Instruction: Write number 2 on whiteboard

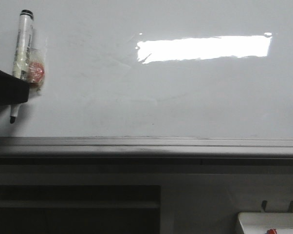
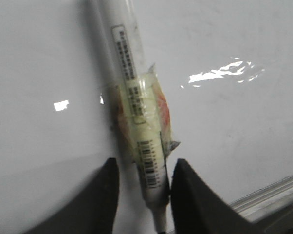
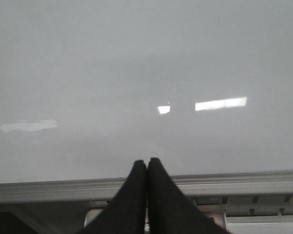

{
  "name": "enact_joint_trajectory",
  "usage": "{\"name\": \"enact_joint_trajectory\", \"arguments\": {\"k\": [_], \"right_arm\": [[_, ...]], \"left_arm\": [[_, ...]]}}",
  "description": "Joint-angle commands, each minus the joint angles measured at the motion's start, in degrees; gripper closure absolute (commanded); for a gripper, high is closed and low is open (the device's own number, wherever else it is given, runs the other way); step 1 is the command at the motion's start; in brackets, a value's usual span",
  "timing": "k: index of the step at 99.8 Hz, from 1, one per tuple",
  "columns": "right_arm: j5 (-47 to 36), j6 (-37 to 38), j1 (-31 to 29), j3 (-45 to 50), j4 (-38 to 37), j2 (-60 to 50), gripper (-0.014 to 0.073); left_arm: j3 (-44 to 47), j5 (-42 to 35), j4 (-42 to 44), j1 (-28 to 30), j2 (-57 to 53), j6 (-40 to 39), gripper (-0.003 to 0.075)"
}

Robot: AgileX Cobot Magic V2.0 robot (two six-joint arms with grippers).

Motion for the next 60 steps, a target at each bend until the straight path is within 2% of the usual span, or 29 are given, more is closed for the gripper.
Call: {"name": "enact_joint_trajectory", "arguments": {"k": [1,4,27,34,44,54,60], "right_arm": [[-4.66,-0.13,0.10,-1.31,0.05,1.05,0.0637],[-4.66,-0.13,0.10,-1.31,0.05,1.05,0.0637],[-4.52,-0.13,0.10,-1.44,0.57,1.05,0.0637],[-4.52,-2.33,0.10,-1.76,2.37,1.05,0.0637],[-3.66,-14.41,0.54,-3.27,10.63,1.05,0.0637],[-1.21,-32.13,2.88,-5.25,24.74,1.20,0.0637],[1.33,-39.40,4.43,-6.51,30.70,1.81,0.0637]], "left_arm": [[-1.88,-4.23,1.23,-0.51,-0.43,-0.42,0.0700],[-1.88,-4.23,1.84,-0.51,-0.43,-0.42,0.0743],[-1.88,-3.99,2.53,-0.51,-0.78,-0.42,0.0741],[-1.88,-3.75,2.91,-0.61,-1.65,-0.42,0.0741],[-1.88,-2.44,6.57,-1.88,-4.35,-0.42,0.0741],[-1.88,-0.54,10.05,-4.12,-7.43,-0.42,0.0741],[-1.88,0.32,11.70,-5.65,-9.14,-0.42,0.0741]]}}
